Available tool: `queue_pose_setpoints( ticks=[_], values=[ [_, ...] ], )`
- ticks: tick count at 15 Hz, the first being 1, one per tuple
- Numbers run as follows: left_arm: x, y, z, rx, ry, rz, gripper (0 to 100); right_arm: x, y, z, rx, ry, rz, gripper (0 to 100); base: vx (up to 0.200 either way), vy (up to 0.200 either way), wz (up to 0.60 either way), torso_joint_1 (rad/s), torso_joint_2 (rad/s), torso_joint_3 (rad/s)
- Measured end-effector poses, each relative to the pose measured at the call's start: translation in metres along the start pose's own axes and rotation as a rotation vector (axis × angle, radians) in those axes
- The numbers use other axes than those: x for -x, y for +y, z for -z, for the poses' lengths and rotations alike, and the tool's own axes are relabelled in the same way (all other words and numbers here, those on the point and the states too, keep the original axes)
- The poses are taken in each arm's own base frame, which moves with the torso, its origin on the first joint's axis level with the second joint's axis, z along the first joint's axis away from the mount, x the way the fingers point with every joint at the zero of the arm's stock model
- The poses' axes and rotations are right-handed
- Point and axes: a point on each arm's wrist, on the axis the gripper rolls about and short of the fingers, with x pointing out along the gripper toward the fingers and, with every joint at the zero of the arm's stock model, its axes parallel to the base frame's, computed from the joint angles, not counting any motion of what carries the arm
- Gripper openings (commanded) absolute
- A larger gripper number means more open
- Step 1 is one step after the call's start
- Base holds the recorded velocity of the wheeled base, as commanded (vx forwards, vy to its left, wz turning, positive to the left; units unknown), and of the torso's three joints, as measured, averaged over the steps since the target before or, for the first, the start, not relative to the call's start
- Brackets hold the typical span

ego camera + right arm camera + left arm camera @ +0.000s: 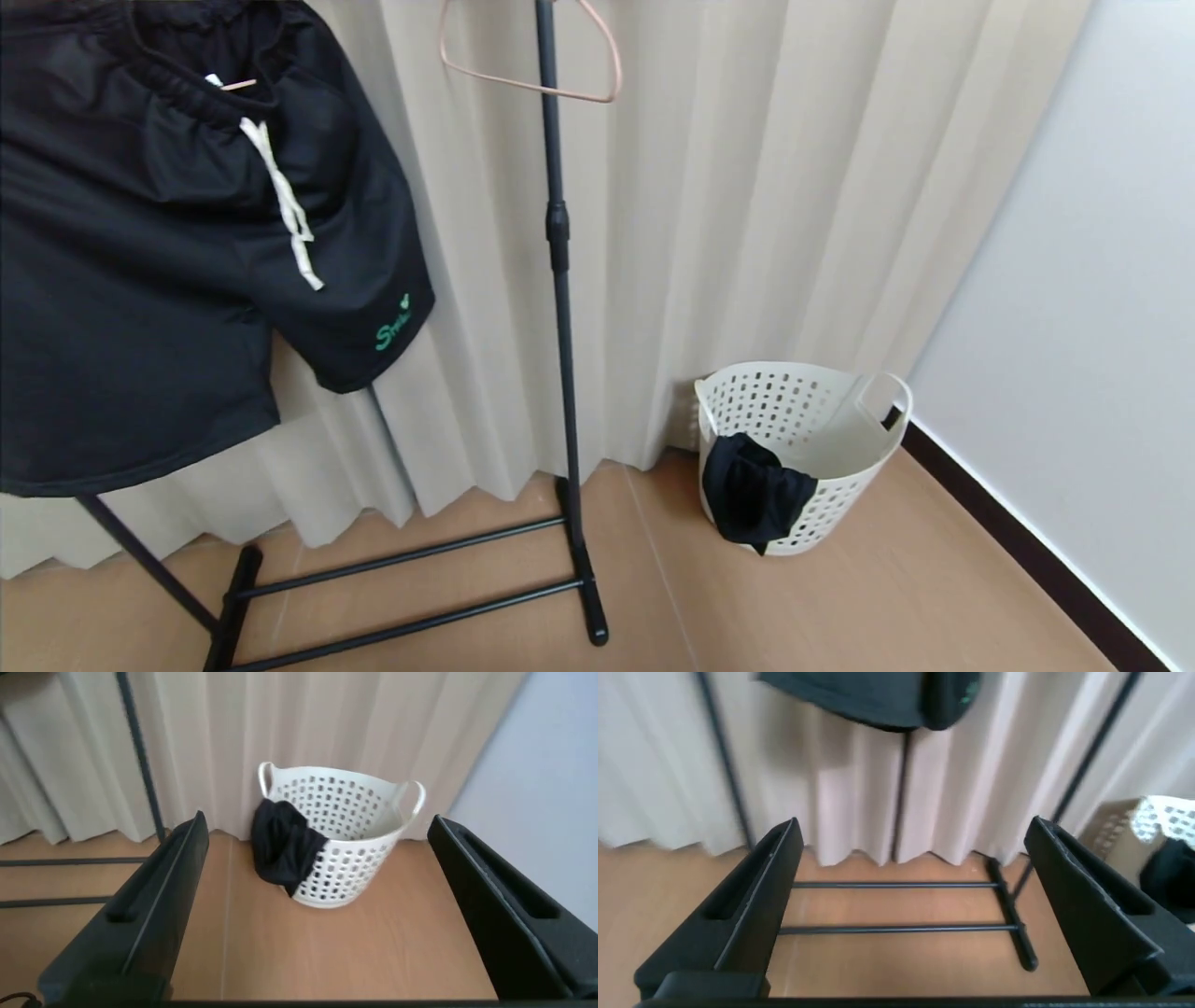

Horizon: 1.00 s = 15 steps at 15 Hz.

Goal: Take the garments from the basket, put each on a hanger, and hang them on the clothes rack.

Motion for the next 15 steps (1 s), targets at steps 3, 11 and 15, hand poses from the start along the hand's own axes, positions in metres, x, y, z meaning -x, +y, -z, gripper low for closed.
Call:
queue_pose_setpoints(
  ticks=[3,11,15],
  values=[
    [0.0000,0.0000,0.0000,0.000,0.000,0.000,100,0.0000,0.0000,0.0001,0.001,0.001,-0.001,100,0.000,-0.133,0.00,0.002,0.00,0.006],
    [0.0000,0.0000,0.0000,0.002,0.000,0.000,100,0.0000,0.0000,0.0000,0.000,0.000,0.000,100,0.150,-0.100,0.00,-0.002,0.00,0.004],
    [0.0000,0.0000,0.0000,0.002,0.000,0.000,100,0.0000,0.0000,0.0000,0.001,0.000,0.000,100,0.150,0.000,0.00,0.001,0.00,-0.001]
  ],
)
